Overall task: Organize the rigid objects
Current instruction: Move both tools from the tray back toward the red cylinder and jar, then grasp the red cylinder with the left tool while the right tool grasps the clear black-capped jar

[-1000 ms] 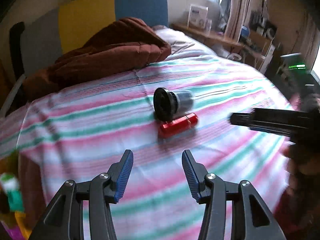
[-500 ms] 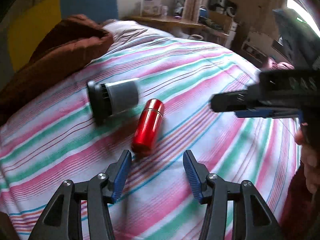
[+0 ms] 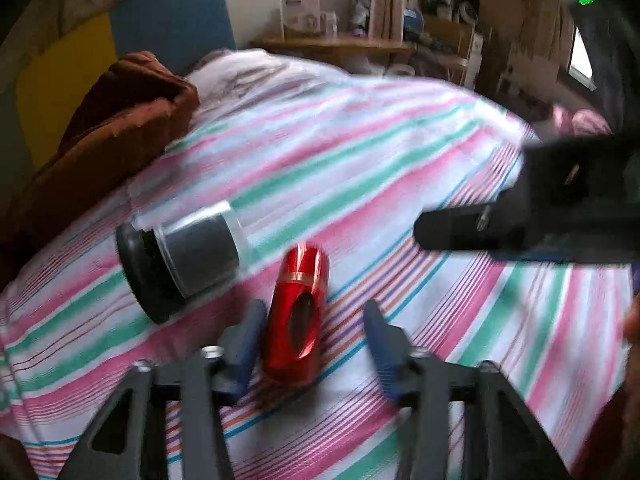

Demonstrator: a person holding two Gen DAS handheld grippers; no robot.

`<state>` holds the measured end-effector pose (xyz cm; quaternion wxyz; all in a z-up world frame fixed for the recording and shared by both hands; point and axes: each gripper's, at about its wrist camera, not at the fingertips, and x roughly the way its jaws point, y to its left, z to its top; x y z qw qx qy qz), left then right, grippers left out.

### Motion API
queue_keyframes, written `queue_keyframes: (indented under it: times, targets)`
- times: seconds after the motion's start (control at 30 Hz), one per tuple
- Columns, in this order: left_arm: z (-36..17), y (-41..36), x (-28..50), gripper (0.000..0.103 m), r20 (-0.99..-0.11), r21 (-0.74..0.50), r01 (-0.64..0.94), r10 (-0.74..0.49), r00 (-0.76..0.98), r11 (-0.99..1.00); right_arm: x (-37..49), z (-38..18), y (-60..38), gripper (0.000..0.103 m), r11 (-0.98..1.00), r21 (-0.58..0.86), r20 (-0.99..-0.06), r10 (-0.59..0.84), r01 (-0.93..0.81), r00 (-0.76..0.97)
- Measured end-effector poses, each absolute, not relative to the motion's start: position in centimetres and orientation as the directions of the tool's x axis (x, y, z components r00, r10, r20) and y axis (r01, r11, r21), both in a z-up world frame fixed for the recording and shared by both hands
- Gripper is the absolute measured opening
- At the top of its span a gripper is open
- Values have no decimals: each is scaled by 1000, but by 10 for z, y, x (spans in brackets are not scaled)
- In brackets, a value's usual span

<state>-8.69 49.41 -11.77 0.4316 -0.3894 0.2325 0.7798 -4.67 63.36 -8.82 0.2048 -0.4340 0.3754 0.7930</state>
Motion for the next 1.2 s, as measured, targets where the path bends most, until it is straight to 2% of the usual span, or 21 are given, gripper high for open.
queue_keyframes:
  times: [0.07, 0.3, 0.53, 0.7, 0.77, 0.8, 0.83, 0.9, 1.2]
  targets:
    - [-115, 487, -87, 26, -799, 9, -850, 507, -322, -526, -49, -90, 634, 67, -635, 413, -846, -2, -653, -533]
    - [-112, 437, -91, 25, -785, -13, -795, 499, -367, -606, -49, -93, 635, 68, -636, 411, -850, -10, -653, -526]
    - [-106, 360, -97, 25, -761, -62, -649, 456, -461, -758, -57, -90, 621, 68, -691, 423, -832, -41, -585, -553]
    - [-108, 308, -101, 25, -742, -160, -521, 450, -496, -839, -68, -82, 600, 68, -772, 398, -814, -49, -495, -578]
    - [-109, 296, -105, 25, -729, -227, -498, 485, -483, -837, -71, -78, 593, 68, -792, 400, -801, -57, -462, -595]
    - [-110, 293, -106, 25, -726, -239, -492, 491, -481, -837, -72, -76, 588, 71, -801, 403, -791, -63, -441, -609]
    - [-110, 292, -106, 25, -723, -245, -494, 497, -480, -834, -74, -72, 581, 81, -814, 404, -778, -64, -419, -625]
    - [-111, 292, -105, 25, -722, -242, -496, 496, -482, -834, -76, -63, 569, 89, -842, 382, -752, -43, -382, -658]
    - [-113, 290, -107, 25, -708, -275, -497, 523, -475, -823, -129, -56, 534, 93, -907, 247, -783, 19, -340, -621]
